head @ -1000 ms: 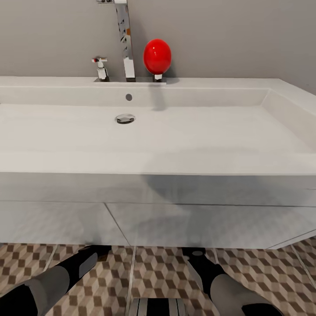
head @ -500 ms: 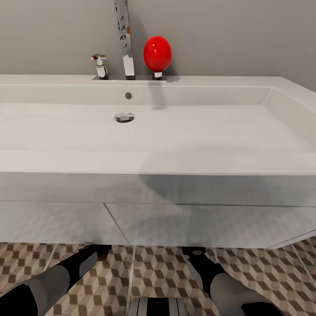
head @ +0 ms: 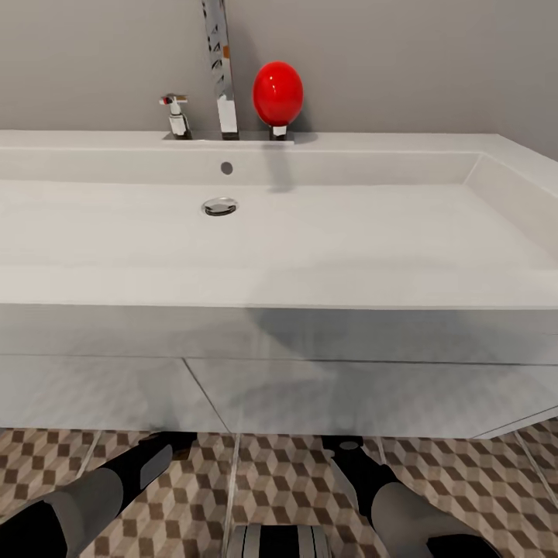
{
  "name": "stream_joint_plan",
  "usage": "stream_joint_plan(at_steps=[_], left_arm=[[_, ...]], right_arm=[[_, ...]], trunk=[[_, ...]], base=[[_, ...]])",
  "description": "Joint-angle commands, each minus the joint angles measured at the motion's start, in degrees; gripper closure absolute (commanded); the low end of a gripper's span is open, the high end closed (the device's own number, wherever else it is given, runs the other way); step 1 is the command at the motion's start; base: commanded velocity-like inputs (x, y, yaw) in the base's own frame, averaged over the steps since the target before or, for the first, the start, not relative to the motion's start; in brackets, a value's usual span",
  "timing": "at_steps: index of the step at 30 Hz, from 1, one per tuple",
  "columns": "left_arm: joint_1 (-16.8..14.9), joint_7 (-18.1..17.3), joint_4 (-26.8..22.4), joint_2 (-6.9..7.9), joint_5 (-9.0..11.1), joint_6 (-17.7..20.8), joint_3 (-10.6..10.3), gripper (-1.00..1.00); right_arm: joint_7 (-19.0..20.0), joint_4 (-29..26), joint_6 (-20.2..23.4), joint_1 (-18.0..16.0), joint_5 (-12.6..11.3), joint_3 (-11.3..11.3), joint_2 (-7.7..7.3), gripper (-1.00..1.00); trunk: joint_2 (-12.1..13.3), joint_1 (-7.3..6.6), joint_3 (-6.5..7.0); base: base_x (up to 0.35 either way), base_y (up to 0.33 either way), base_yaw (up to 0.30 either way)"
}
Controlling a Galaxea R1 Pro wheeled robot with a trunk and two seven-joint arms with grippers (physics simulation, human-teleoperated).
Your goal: Take the four mousetraps from the cabinet in the bathroom and place them on the bathroom floor. Make sure all four end up on the same floor surface, and ensure that at least two of them are either under or directly next to the same bathroom sink.
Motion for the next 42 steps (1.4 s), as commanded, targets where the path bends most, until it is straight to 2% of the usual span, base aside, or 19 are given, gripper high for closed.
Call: stream_joint_plan(at_steps=[1,42], left_arm=[[-1.41,0.61,-0.26,0.05,0.09,0.38,-0.40,1.00],[-1.41,0.61,-0.26,0.31,0.09,0.34,-0.40,1.00]], right_arm=[[-0.27,-2.13,0.15,-0.24,0.59,0.22,0.01,1.00],[-0.18,-2.14,0.11,-0.21,0.56,0.27,0.15,1.00]], trunk=[[-0.02,-0.01,-0.07],[-0.02,-0.01,-2.93]], base=[[0.000,0.000,0.000],[0.000,0.000,0.000]])
